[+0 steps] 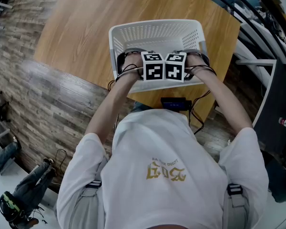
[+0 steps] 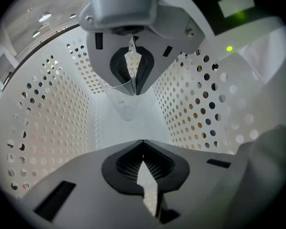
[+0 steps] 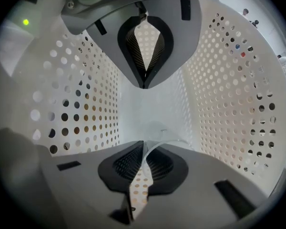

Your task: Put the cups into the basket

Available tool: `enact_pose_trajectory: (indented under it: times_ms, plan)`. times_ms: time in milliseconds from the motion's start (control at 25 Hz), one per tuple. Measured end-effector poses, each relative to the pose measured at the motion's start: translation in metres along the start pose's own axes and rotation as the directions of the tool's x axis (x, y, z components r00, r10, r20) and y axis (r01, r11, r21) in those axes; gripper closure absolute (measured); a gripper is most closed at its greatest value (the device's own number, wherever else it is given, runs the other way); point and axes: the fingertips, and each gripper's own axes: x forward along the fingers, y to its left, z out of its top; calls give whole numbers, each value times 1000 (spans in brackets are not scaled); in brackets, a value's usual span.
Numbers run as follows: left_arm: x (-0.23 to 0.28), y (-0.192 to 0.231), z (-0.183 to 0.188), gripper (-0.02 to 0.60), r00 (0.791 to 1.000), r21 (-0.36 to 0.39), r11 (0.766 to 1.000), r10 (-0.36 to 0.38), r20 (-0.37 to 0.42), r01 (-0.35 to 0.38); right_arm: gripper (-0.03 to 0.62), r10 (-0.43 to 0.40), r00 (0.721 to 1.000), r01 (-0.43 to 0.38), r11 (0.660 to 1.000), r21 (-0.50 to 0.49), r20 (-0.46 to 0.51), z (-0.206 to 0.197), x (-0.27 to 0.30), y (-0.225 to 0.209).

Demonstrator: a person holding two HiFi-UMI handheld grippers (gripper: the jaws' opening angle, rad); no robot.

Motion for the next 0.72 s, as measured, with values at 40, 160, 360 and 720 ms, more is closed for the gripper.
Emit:
enact_pose_trajectory:
  times_ms: [40, 160, 360, 720]
  plan:
    - [0, 1, 0, 575, 1000, 1, 1000, 3, 1, -3, 569, -1, 1000, 1, 1000, -1, -6, -1, 0, -1]
    - [-1, 2, 1, 575, 1000, -4, 1000, 12, 11, -12, 569, -25, 999, 25, 1000, -19, -21, -4, 2, -5]
    - [-1, 4, 1, 575, 1000, -14, 1000, 16, 15, -16, 569, -40, 999, 40, 999, -9, -20, -6, 4, -8]
    - [-4, 2, 3, 575, 1000, -29, 1000, 6, 31, -6, 568, -26, 999, 26, 1000, 4, -30, -3, 2, -6]
